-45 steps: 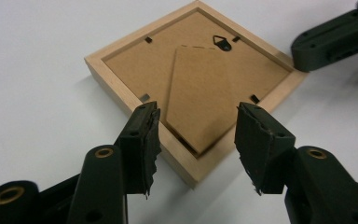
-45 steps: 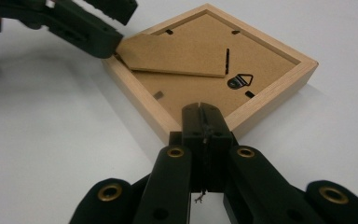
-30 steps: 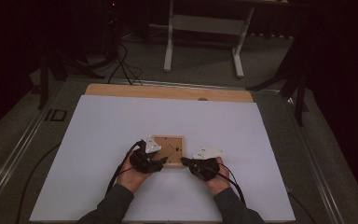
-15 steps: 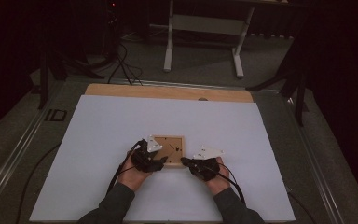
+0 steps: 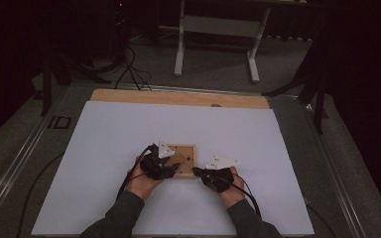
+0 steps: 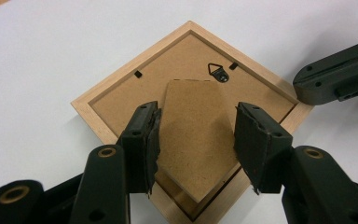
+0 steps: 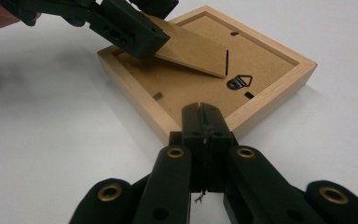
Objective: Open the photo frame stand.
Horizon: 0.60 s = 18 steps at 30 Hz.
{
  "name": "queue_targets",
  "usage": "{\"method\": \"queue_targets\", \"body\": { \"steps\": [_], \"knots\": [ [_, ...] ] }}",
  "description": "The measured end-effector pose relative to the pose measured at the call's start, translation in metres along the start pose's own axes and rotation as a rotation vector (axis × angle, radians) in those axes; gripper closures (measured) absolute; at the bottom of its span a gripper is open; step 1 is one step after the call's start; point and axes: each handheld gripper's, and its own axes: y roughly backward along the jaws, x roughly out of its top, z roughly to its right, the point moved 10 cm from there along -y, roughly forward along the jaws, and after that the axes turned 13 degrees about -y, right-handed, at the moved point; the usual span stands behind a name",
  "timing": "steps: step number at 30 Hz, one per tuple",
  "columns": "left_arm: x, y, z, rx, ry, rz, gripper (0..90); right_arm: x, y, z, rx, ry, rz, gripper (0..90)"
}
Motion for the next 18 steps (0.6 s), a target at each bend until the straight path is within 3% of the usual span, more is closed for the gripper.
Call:
{"method": "queue_targets", "body": {
  "steps": [2,9,15,18],
  "knots": [
    [0.001,0.001,-0.001,-0.007,0.002,0.009,50.3,0.0,0.0,0.0,0.0,0.0,0.0,89.8],
    [0.003,0.023,-0.01,-0.011,0.064,0.073,50.9,0.0,0.0,0.0,0.001,0.0,0.002,89.8],
    [-0.008,0.037,-0.009,-0.011,0.058,0.069,69.3,0.0,0.0,0.0,-0.001,-0.003,0.003,89.8],
    [-0.017,0.04,-0.007,-0.03,0.067,0.059,78.3,0.0,0.0,0.0,-0.001,-0.002,0.003,89.8]
  ]
}}
